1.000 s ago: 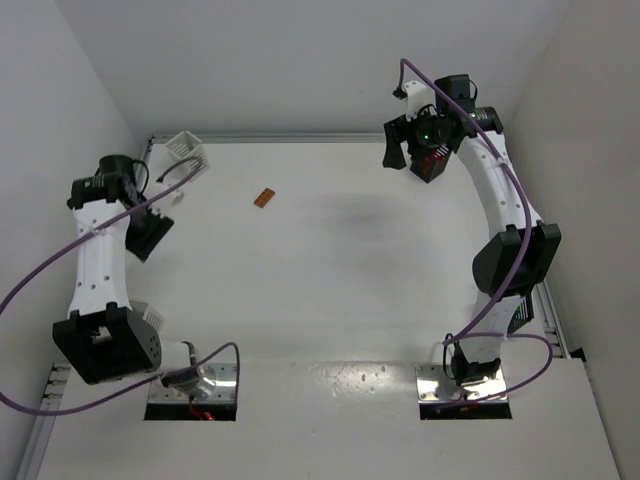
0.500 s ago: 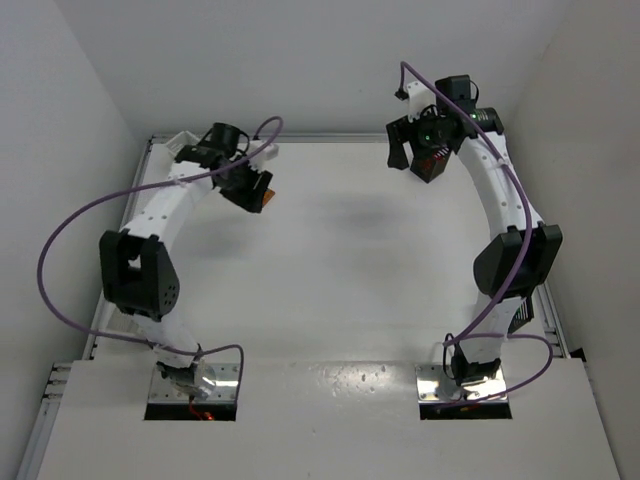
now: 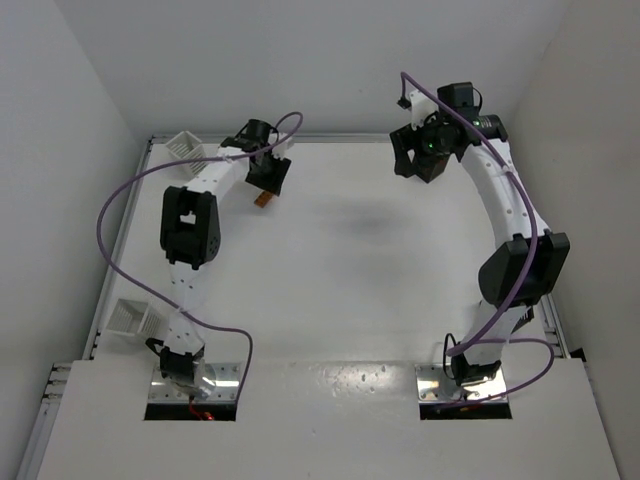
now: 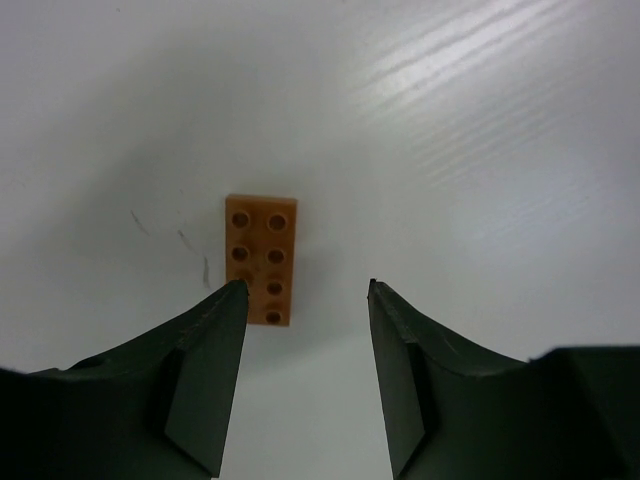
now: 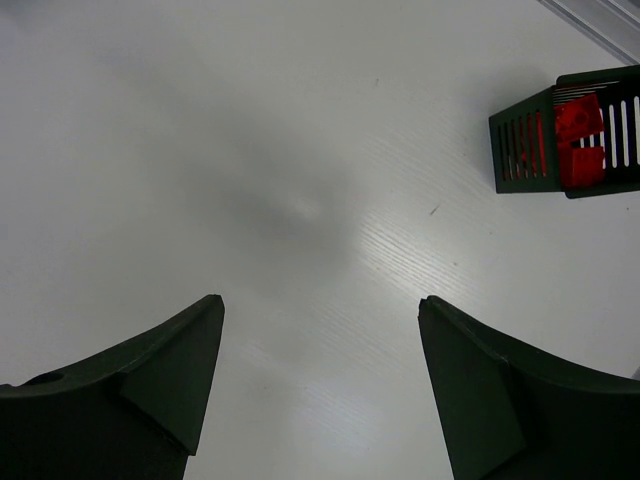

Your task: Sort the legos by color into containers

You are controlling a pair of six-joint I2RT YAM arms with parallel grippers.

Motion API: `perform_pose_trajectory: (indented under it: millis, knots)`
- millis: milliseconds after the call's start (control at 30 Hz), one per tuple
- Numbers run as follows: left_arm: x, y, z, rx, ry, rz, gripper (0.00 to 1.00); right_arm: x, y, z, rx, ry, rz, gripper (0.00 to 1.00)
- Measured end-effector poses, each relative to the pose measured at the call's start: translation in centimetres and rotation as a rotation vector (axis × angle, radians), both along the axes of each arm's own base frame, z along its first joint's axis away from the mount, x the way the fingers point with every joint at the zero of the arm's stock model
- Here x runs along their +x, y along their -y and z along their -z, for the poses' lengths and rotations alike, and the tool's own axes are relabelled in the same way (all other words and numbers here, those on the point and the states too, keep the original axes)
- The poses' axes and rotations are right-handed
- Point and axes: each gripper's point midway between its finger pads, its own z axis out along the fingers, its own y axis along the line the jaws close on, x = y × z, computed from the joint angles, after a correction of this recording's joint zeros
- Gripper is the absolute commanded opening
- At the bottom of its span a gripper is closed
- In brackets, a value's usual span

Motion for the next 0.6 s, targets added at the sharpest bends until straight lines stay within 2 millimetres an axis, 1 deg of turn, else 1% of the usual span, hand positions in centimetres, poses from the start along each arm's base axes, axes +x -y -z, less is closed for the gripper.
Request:
perform_pose_trajectory:
  millis: [200,267,600]
  knots:
    - [2.8,-0.2,1.1,0.033,0.028,-0.024,0.57,0.0,0.3,-0.1,-0.013,0.008,0.011,0.79]
    - [3.2,-0.2,1.4,0.039,0.031,-0.027,0.57,0.0,0.4,-0.2,-0.015,0.011,0.013,0.79]
    - [2.4,-0.6,3.6,0.069,-0.027,-0.028,0.57,0.1,0.5,-0.2,-0.02,0.013,0.014,0.79]
